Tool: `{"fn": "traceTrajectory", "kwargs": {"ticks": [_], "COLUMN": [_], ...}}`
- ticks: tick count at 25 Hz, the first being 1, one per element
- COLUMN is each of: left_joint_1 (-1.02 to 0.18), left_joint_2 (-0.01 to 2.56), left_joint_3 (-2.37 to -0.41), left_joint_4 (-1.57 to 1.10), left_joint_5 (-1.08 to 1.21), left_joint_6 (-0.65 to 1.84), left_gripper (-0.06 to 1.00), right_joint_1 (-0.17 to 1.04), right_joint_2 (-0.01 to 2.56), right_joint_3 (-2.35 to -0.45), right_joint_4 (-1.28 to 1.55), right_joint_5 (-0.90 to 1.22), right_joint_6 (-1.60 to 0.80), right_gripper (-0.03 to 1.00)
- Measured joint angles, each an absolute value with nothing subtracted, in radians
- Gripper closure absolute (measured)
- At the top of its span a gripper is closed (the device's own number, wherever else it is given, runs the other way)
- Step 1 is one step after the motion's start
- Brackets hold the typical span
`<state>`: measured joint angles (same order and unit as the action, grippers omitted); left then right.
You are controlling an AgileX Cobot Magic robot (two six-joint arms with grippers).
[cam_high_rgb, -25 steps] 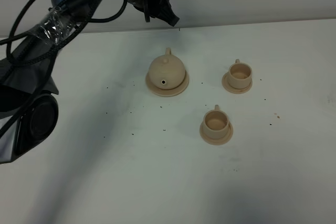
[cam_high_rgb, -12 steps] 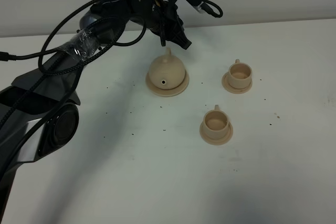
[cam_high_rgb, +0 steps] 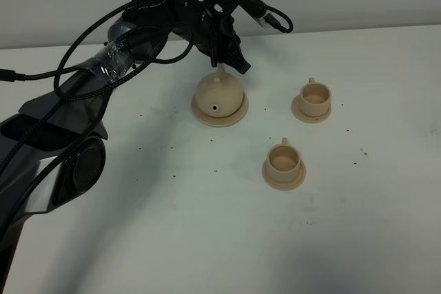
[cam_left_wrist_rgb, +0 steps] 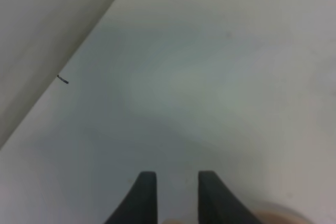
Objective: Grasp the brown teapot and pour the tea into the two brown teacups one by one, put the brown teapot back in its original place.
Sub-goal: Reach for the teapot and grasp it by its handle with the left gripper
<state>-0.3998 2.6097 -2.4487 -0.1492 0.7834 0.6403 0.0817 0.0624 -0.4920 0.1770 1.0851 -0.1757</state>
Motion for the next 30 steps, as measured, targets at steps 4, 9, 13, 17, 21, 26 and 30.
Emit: {"fn": "traceTrajectory", "kwargs": {"ticks": [4,9,13,17,21,26,30], "left_joint_1": [-0.400,-0.399,-0.399,-0.399,-0.399,-0.399,-0.399], "left_joint_2": [2.610,2.611,2.624,2.656,2.659,2.659,2.659], "left_joint_3": [-2.449,-2.449,-2.449,-2.449,-2.449,-2.449,-2.449], "left_joint_4": [-0.117,-0.106,-0.106,-0.106,-0.106,-0.106,-0.106], "left_joint_5": [0.788,0.789,0.789,0.772,0.768,0.770,0.770], "left_joint_6": [0.640,0.640,0.640,0.642,0.643,0.642,0.642], "left_gripper": [0.73,0.73,0.73,0.73,0.73,0.73,0.73], "right_joint_1": [0.082,0.082,0.082,0.082,0.082,0.082,0.082], "right_joint_2": [0.062,0.062,0.062,0.062,0.062,0.062,0.062], "right_joint_3": [-0.492,-0.492,-0.492,-0.492,-0.492,-0.492,-0.492], "right_joint_4": [0.177,0.177,0.177,0.177,0.177,0.177,0.177], "right_joint_5": [1.085,1.085,1.085,1.085,1.085,1.085,1.085], "right_joint_6": [-0.176,-0.176,-0.176,-0.176,-0.176,-0.176,-0.176], "right_gripper": [0.89,0.88,0.88,0.87,0.87,0.87,0.87]}}
